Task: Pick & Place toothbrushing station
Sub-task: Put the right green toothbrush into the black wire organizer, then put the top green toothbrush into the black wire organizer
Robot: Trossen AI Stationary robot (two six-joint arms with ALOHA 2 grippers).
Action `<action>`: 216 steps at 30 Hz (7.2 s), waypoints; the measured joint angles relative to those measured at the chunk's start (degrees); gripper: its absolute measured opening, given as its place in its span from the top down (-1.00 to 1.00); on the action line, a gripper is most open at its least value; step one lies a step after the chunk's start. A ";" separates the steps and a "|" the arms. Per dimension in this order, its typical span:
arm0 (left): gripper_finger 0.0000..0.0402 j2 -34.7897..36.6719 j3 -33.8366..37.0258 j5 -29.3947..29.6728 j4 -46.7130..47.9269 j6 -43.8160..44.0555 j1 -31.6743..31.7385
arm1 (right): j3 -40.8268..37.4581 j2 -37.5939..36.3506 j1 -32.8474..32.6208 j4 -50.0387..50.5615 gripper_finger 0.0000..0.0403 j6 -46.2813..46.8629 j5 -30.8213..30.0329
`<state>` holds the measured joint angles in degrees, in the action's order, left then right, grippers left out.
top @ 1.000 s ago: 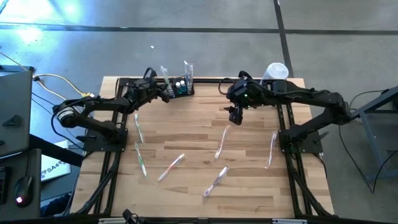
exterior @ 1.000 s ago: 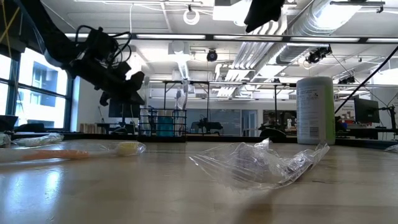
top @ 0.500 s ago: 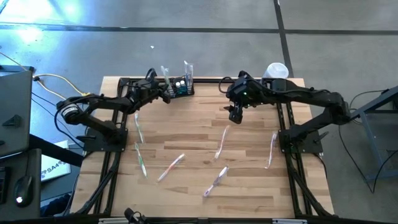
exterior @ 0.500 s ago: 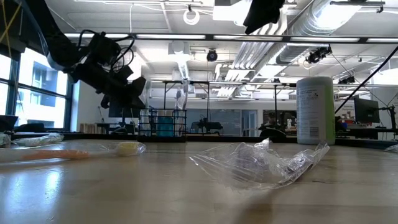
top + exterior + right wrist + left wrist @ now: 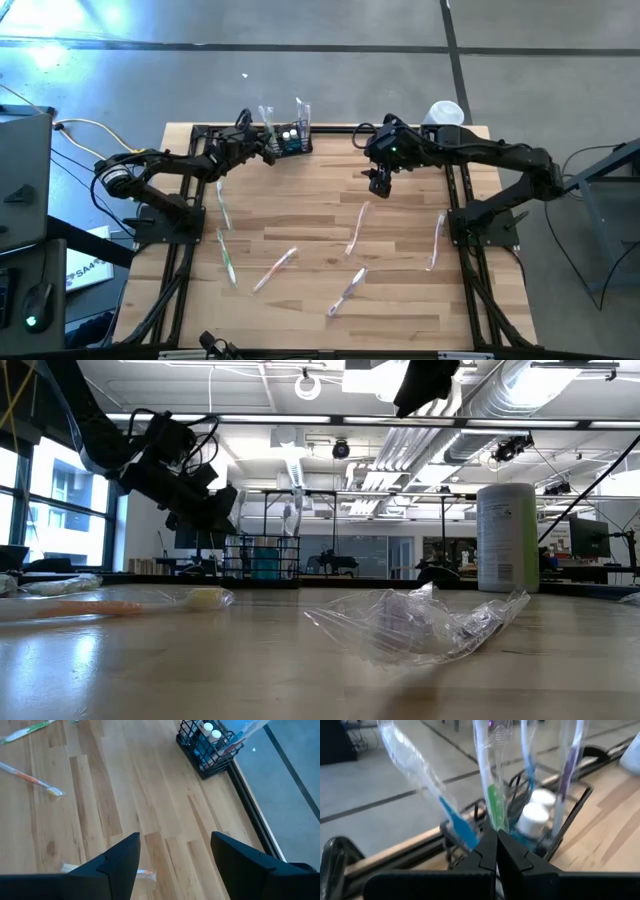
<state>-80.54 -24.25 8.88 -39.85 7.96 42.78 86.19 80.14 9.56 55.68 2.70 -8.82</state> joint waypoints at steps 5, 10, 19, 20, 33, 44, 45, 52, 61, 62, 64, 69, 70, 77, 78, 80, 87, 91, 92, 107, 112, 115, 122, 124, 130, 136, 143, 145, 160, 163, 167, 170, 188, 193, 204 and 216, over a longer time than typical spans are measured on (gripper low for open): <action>1.00 0.07 -0.19 0.90 2.12 -0.24 -0.02 | 0.00 0.00 -0.02 -0.25 -0.17 0.02 0.00; 1.00 -0.85 -0.23 1.01 1.96 -0.26 -0.02 | 0.00 0.00 0.69 -1.25 -0.17 0.01 0.07; 1.00 -1.21 -0.24 -0.46 2.34 -0.24 -0.02 | 0.00 0.74 1.51 -2.05 -0.17 0.20 2.22; 1.00 -1.21 -0.22 -0.52 2.34 -0.24 -0.02 | 0.00 0.79 1.51 -2.12 -0.17 0.16 2.37; 0.69 -1.26 -0.17 -0.97 2.12 -0.03 -0.04 | 0.00 1.03 1.48 -2.21 -0.17 0.22 2.82; 0.42 0.53 0.16 -2.83 -1.64 2.51 -0.04 | 0.00 1.03 1.46 -0.49 -0.17 0.22 3.08; 0.42 1.07 0.16 -2.81 -2.26 2.35 -0.04 | 0.00 1.03 1.46 -0.34 -0.17 0.22 3.08; 0.42 2.51 0.07 -2.80 -2.76 3.19 -0.04 | 0.00 1.03 1.48 0.52 -0.17 0.13 3.10; 0.42 10.35 0.05 -2.27 -2.97 5.29 -0.04 | 0.00 1.03 1.47 1.26 -0.17 0.02 3.06; 0.42 11.70 0.04 -2.19 -2.74 4.72 -0.04 | 0.00 1.03 1.46 1.27 -0.17 0.02 3.06; 0.42 14.73 -0.04 -2.11 -1.24 4.03 -0.04 | 0.00 1.03 1.47 1.27 -0.17 0.02 3.06; 0.42 22.48 -0.06 -1.81 5.30 3.89 -1.30 | 0.00 1.03 1.45 1.30 -0.17 0.02 3.05; 0.42 23.87 -0.08 -1.72 6.64 3.90 -2.08 | 0.00 1.03 1.41 1.39 -0.17 0.02 3.04; 0.42 28.64 -2.02 -0.86 16.67 4.13 -10.49 | 0.00 1.03 1.31 3.70 -0.17 0.48 3.02; 0.42 28.64 -3.28 -0.12 19.25 4.24 -12.06 | 0.00 1.03 1.31 4.00 -0.17 0.48 3.01; 0.42 28.27 -6.56 2.37 24.93 4.26 -15.26 | 0.00 1.03 1.31 4.09 -0.17 0.69 3.00; 0.42 25.14 -19.81 8.43 39.78 1.07 -26.55 | 0.00 0.58 -0.08 7.08 -0.17 3.89 3.19; 0.42 24.41 -27.14 8.78 48.00 1.11 -31.87 | 0.00 -0.75 -3.20 9.69 -0.17 7.37 2.82; 0.42 24.24 -28.85 8.88 50.18 1.29 -33.13 | 0.00 -1.22 -4.14 9.71 -0.17 8.19 2.82; 0.42 22.84 -34.12 8.36 74.37 22.60 -46.53 | 0.02 -2.92 -15.48 9.94 -0.17 16.59 3.37; 0.42 21.03 -34.14 8.20 76.02 24.90 -49.67 | 0.02 -2.89 -19.10 7.73 -0.17 18.12 3.43; 0.42 20.31 -34.15 8.05 76.31 24.90 -50.53 | 0.02 -2.89 -20.55 6.76 -0.17 18.45 3.41; 0.42 19.75 -34.20 2.15 78.49 25.54 -50.31 | 0.02 -2.59 -21.59 2.90 -0.17 21.50 0.06; 0.42 19.74 -34.20 -0.27 80.69 26.25 -50.31 | 0.02 -2.21 -21.59 2.11 -0.17 23.18 -0.22; 0.42 19.73 -34.18 -6.66 89.05 31.21 -50.31 | 0.02 -1.59 -21.57 5.68 -0.17 32.16 -0.24; 0.42 19.75 -34.18 -10.17 98.59 39.23 -50.34 | 0.00 -0.09 -22.78 10.05 -0.17 38.16 -0.25; 0.42 18.86 -34.18 -5.12 113.14 67.58 -50.34 | 0.00 2.73 -23.37 8.01 -0.17 38.17 -1.34; 0.42 18.68 -34.12 -2.28 116.00 70.08 -50.31 | 0.02 3.68 -23.06 7.58 -0.17 37.37 -1.50; 0.42 18.57 -14.94 -6.26 103.83 74.93 -41.27 | 0.04 7.99 -22.49 5.95 -0.17 27.56 -1.64; 0.42 18.62 -11.88 -6.44 99.71 74.91 -38.77 | 0.00 8.25 -22.53 5.56 -0.17 25.81 -1.57; 0.42 18.65 -10.11 -6.42 99.13 74.86 -34.90 | 0.00 8.40 -22.53 5.14 -0.17 24.05 -1.54; 0.42 18.65 -9.86 -6.05 98.88 74.82 -32.43 | 0.00 8.45 -22.53 5.21 -0.17 23.88 -1.54; 0.42 18.50 -5.66 -8.59 94.35 71.30 -23.41 | 0.00 8.44 -22.53 5.68 -0.17 21.41 -1.55; 0.42 18.63 -0.10 -10.99 89.75 73.50 -22.91 | 0.00 8.43 -22.53 6.04 -0.17 21.00 -1.69; 0.42 18.58 0.94 -9.70 88.64 73.28 -22.93 | 0.00 8.41 -21.77 6.41 -0.17 20.75 -1.74; 0.85 18.55 1.03 -10.59 88.61 70.21 -22.93 | 0.00 8.39 -21.81 6.67 -0.17 20.74 -1.74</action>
<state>-62.00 -23.23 -1.71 48.75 78.17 19.86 86.19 88.53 -12.25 62.35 23.44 -10.56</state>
